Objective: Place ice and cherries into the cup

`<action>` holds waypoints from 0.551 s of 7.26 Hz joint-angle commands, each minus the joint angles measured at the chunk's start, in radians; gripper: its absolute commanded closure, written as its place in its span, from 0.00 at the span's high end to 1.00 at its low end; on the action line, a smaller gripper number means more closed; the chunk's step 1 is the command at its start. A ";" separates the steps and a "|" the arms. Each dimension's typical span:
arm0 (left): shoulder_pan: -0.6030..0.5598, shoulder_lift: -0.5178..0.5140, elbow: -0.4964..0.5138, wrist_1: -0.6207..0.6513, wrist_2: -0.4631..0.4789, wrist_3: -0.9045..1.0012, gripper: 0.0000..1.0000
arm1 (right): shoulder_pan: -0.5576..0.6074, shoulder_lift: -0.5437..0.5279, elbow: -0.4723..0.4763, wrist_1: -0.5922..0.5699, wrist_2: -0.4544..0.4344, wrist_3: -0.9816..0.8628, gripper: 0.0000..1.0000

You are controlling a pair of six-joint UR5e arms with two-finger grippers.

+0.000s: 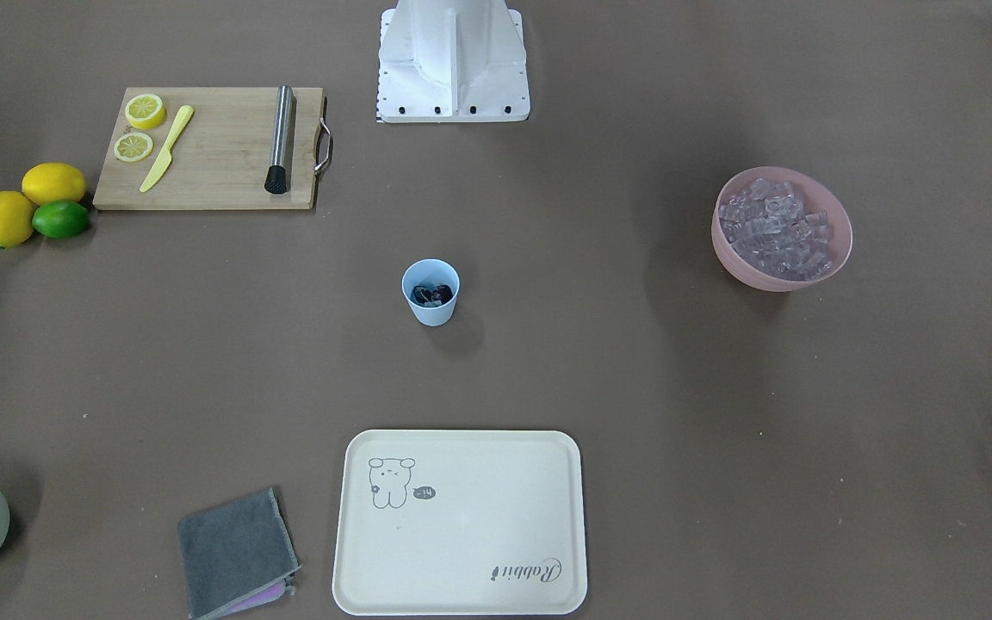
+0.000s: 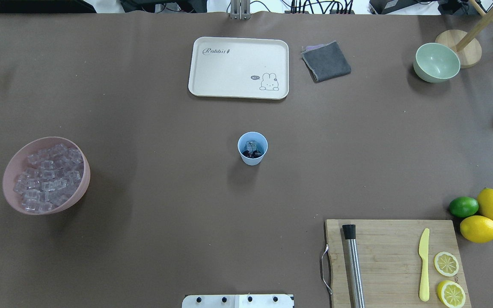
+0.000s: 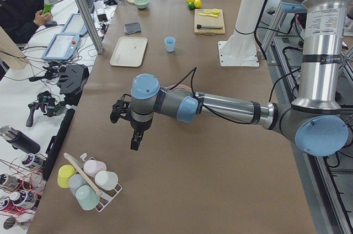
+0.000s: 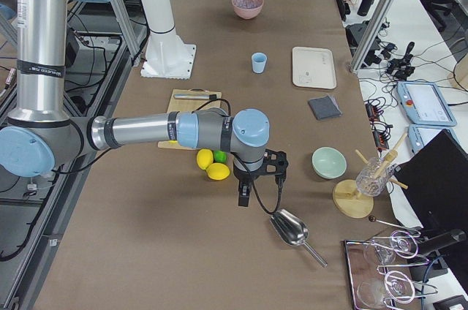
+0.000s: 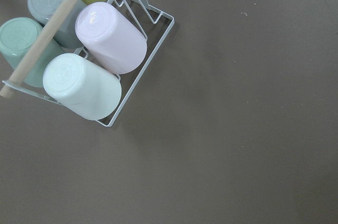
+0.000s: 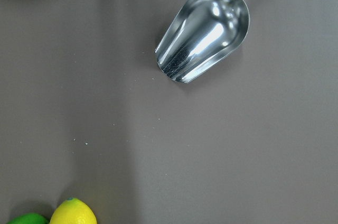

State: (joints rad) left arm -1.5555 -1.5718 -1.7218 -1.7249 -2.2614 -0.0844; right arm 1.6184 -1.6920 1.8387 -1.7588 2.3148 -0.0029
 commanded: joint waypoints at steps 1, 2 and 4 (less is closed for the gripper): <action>0.000 0.009 0.002 -0.002 -0.001 0.000 0.98 | 0.000 0.000 -0.001 0.001 0.000 -0.002 1.00; 0.000 0.010 0.001 -0.004 -0.001 0.000 0.98 | 0.000 0.000 0.001 -0.001 0.000 -0.002 1.00; 0.000 0.013 0.004 -0.007 -0.001 0.003 0.98 | 0.000 -0.005 0.001 -0.001 0.002 -0.003 1.00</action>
